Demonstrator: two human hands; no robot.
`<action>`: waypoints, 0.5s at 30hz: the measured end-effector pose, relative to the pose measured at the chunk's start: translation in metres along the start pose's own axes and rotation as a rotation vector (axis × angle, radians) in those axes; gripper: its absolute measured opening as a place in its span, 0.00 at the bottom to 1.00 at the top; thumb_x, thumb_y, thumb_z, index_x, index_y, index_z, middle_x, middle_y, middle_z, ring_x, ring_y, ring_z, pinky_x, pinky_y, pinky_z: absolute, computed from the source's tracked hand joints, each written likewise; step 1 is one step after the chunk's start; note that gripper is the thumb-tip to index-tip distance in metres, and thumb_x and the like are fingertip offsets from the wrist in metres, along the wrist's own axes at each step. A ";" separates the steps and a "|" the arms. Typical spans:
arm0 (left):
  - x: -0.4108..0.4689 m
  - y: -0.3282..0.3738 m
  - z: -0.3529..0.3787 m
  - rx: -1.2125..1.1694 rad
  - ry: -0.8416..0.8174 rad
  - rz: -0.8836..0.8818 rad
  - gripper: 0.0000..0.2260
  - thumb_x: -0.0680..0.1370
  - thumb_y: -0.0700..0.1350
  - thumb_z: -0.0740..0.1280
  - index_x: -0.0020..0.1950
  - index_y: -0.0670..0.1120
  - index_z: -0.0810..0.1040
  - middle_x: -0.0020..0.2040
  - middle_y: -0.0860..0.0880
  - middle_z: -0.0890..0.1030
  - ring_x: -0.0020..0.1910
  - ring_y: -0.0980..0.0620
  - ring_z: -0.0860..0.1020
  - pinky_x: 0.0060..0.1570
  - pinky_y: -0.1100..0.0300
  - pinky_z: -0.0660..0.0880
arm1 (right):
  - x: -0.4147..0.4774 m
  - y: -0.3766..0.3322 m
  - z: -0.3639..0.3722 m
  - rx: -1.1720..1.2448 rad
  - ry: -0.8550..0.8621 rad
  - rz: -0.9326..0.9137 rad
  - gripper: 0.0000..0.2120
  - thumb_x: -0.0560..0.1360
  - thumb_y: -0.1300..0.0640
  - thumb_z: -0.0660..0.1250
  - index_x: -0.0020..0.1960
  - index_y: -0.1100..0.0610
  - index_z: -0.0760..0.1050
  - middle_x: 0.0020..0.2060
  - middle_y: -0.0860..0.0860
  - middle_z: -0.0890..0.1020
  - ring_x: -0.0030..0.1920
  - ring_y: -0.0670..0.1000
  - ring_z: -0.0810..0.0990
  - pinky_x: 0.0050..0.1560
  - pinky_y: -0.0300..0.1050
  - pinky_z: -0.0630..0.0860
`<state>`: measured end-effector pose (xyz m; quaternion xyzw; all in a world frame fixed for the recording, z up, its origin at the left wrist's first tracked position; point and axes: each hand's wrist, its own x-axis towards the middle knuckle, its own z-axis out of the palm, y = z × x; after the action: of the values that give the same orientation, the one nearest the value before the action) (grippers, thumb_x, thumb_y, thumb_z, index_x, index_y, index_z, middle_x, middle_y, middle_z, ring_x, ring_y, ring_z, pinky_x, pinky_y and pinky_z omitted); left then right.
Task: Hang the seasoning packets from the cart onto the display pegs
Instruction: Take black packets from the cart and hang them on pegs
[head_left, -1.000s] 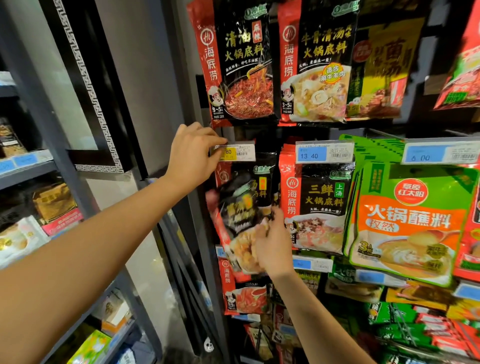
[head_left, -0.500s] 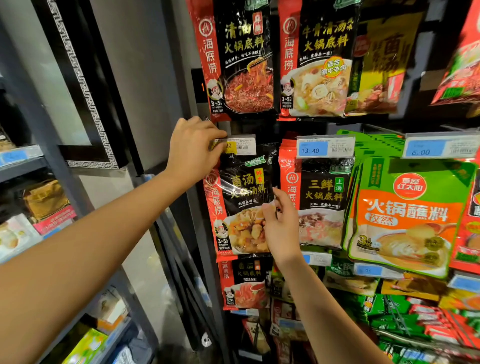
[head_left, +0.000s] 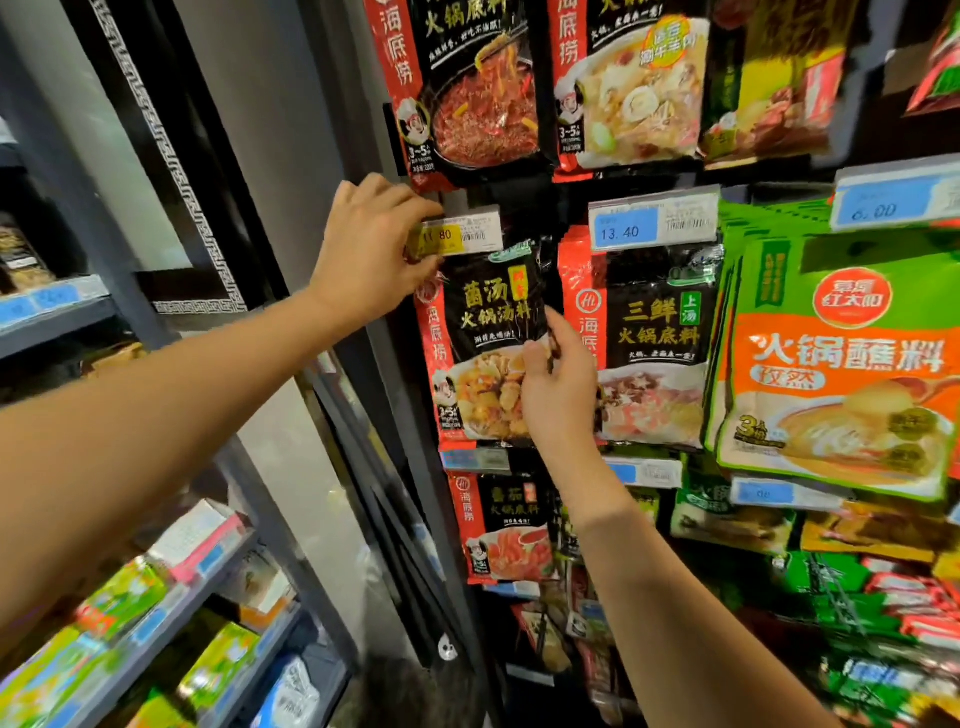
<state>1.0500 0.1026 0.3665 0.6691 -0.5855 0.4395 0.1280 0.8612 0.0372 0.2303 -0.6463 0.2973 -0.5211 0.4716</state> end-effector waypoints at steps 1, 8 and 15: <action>0.000 0.000 0.000 0.011 0.005 0.005 0.21 0.75 0.54 0.73 0.65 0.47 0.79 0.55 0.47 0.82 0.55 0.42 0.74 0.51 0.49 0.62 | 0.003 -0.002 0.002 0.004 0.013 0.004 0.21 0.85 0.58 0.60 0.78 0.53 0.68 0.73 0.49 0.73 0.72 0.47 0.70 0.71 0.41 0.68; 0.001 0.002 -0.001 0.016 0.012 -0.016 0.22 0.75 0.54 0.72 0.65 0.46 0.81 0.57 0.45 0.83 0.55 0.40 0.76 0.53 0.47 0.65 | 0.010 -0.005 -0.002 -0.135 0.015 0.054 0.21 0.85 0.61 0.60 0.78 0.57 0.69 0.73 0.54 0.74 0.72 0.54 0.72 0.69 0.48 0.70; 0.000 0.004 -0.002 -0.030 0.020 -0.041 0.23 0.76 0.55 0.72 0.67 0.47 0.81 0.60 0.46 0.83 0.57 0.41 0.76 0.54 0.48 0.65 | 0.005 -0.006 -0.010 -0.145 -0.023 0.098 0.21 0.85 0.62 0.60 0.77 0.57 0.69 0.72 0.55 0.76 0.70 0.55 0.75 0.65 0.46 0.71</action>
<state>1.0454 0.1027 0.3666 0.6747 -0.5768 0.4344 0.1528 0.8527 0.0323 0.2381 -0.6695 0.3601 -0.4669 0.4518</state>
